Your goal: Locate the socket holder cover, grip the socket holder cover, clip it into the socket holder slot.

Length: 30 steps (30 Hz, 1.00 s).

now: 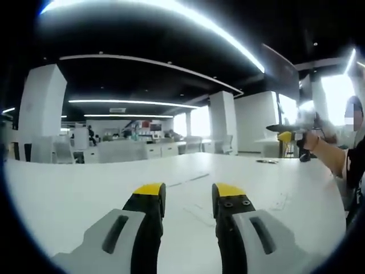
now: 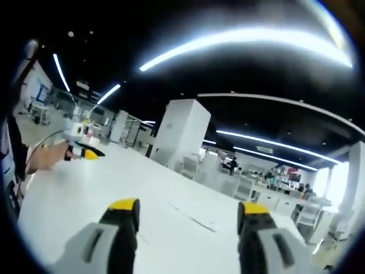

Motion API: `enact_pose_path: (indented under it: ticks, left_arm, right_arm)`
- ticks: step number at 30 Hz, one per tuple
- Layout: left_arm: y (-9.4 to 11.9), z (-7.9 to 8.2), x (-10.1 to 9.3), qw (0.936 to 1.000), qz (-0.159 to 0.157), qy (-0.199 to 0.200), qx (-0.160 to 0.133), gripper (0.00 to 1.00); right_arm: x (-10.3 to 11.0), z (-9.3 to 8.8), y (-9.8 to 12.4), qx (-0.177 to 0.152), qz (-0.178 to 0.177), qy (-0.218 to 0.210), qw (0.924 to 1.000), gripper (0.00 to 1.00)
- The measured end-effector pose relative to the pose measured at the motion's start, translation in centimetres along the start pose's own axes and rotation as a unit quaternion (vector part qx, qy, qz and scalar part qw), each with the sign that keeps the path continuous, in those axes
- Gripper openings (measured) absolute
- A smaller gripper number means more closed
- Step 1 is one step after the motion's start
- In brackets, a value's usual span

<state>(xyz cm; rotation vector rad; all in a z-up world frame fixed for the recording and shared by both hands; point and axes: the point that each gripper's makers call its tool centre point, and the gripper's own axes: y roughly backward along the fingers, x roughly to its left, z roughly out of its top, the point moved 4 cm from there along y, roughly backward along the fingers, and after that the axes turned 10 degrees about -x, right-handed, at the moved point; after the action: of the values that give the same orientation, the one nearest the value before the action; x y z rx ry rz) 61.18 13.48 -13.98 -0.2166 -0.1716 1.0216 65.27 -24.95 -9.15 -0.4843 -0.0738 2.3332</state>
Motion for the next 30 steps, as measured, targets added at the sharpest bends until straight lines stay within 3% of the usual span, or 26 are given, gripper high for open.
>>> enact_pose_path:
  ticks: [7,10,14,21,30]
  left_arm:
    - [0.0,0.1,0.3,1.0,0.002,-0.001,0.001,0.33]
    - [-0.1,0.1,0.5,1.0,0.003,-0.004,0.002,0.33]
    - [-0.1,0.1,0.6,1.0,0.004,-0.005,0.002,0.33]
    - [-0.2,0.1,0.7,1.0,0.004,-0.006,0.004,0.33]
    - [-0.1,0.1,0.8,1.0,0.005,-0.006,0.003,0.33]
  right_arm:
    - [1.6,-0.2,-1.3,0.049,0.046,0.024,0.9974,0.73]
    - [2.3,-0.5,-2.0,0.088,0.065,0.026,0.9936,0.73]
    - [3.0,-0.3,-2.8,0.102,0.084,0.033,0.9907,0.74]
    - [4.2,-1.2,-3.5,0.156,0.127,0.055,0.9779,0.74]
    - [5.4,-1.6,-3.9,0.202,0.162,0.079,0.9626,0.75]
